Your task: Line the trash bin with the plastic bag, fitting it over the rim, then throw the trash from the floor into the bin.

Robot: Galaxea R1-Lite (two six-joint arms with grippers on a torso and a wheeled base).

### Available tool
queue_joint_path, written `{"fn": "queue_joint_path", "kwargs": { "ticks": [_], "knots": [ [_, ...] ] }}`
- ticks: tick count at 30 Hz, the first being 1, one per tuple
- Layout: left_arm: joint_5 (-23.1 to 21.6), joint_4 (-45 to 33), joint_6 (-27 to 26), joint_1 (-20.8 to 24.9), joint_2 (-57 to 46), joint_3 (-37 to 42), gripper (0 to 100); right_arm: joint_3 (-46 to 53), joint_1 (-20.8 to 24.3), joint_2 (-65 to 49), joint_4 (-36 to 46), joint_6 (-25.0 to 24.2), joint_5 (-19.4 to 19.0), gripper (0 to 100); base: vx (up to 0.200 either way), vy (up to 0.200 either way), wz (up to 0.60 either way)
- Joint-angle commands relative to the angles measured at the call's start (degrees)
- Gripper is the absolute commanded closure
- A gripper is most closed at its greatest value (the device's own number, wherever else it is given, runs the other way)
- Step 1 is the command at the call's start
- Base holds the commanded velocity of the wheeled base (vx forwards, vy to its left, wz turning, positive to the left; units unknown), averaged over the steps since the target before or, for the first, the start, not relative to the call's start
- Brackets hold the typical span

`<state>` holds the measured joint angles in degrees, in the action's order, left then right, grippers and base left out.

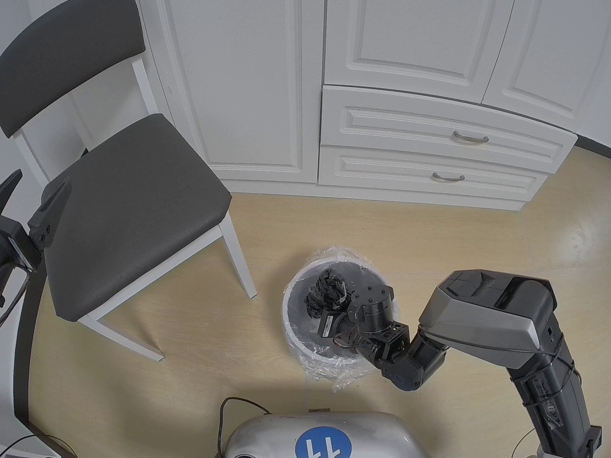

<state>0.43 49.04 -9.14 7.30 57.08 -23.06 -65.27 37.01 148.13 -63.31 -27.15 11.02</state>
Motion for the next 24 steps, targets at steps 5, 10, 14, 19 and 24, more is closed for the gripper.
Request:
{"fn": "queue_joint_path", "kwargs": {
  "ticks": [5,10,14,19,24],
  "knots": [
    [0.01,0.00,0.00,-0.01,-0.04,0.04,0,2.78,1.84,-1.88,2.13,0.17,-0.12,100,0.000,0.000,0.00],
    [0.01,0.00,0.00,-0.01,-0.12,0.04,0,3.57,3.07,-4.87,9.43,0.17,-0.12,100,0.000,0.000,0.00],
    [0.01,0.00,0.00,-0.01,-0.12,0.04,0,4.36,3.24,-5.48,10.40,0.17,-0.12,100,0.000,0.000,0.00],
    [0.01,0.00,0.00,-0.01,-0.12,0.04,0,5.50,3.86,-6.27,10.57,0.34,-0.21,100,0.000,0.000,0.00],
    [0.01,0.00,0.00,-0.01,-0.12,0.04,0,7.88,4.83,-8.12,10.84,0.96,-1.00,100,0.000,0.000,0.00]
  ]
}}
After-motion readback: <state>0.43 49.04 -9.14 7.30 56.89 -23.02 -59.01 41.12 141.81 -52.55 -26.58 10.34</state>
